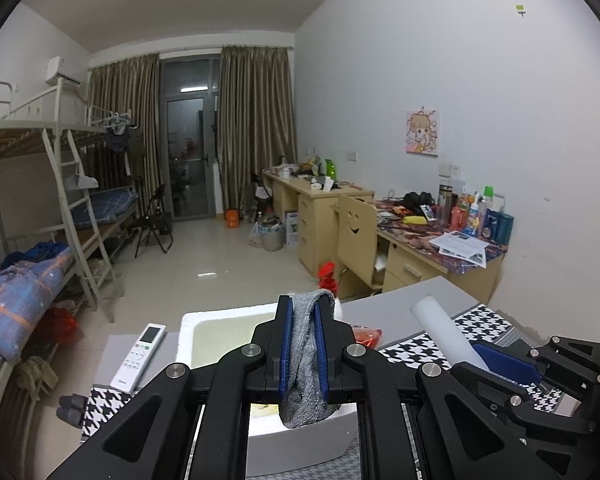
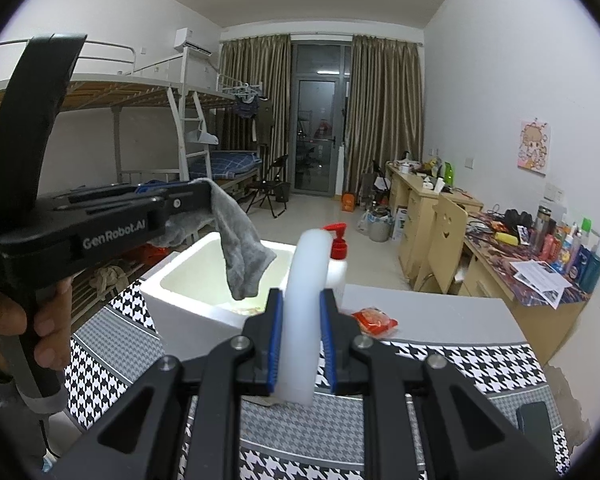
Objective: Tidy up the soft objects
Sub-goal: 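Lift the grey sock and white roller and carry both toward the foam box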
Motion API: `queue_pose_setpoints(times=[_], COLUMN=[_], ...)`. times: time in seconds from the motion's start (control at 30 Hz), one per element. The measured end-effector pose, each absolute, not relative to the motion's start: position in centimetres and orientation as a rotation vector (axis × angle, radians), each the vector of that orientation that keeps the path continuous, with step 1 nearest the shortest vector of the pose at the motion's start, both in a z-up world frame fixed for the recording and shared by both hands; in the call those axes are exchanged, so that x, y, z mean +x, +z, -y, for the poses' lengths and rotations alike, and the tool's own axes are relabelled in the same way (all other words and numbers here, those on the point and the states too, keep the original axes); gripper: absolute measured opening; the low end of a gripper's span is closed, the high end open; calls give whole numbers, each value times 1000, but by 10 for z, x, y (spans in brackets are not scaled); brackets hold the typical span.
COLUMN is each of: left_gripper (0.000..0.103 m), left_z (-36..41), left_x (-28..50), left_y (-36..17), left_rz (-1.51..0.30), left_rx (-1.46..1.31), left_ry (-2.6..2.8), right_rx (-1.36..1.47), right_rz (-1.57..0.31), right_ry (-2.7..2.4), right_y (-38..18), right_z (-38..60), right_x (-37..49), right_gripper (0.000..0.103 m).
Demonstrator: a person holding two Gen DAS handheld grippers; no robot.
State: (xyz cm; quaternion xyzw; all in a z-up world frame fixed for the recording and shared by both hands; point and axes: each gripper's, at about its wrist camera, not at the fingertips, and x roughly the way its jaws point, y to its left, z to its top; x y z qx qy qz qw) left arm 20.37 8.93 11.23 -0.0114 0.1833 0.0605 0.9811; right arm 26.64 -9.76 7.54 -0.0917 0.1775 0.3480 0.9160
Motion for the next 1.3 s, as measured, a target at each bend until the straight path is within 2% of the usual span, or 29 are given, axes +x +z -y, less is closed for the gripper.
queue_pose_setpoints(times=[1.3], left_gripper=[12], left_z=[-132], left_x=[256], left_y=[69], left_rz=[-516], left_rx=[-60], left_ry=[243], right_rx=[-210], right_rz=[-438], right_ry=[780], right_y=[75], right_z=[54], right_x=[298], right_gripper=[22])
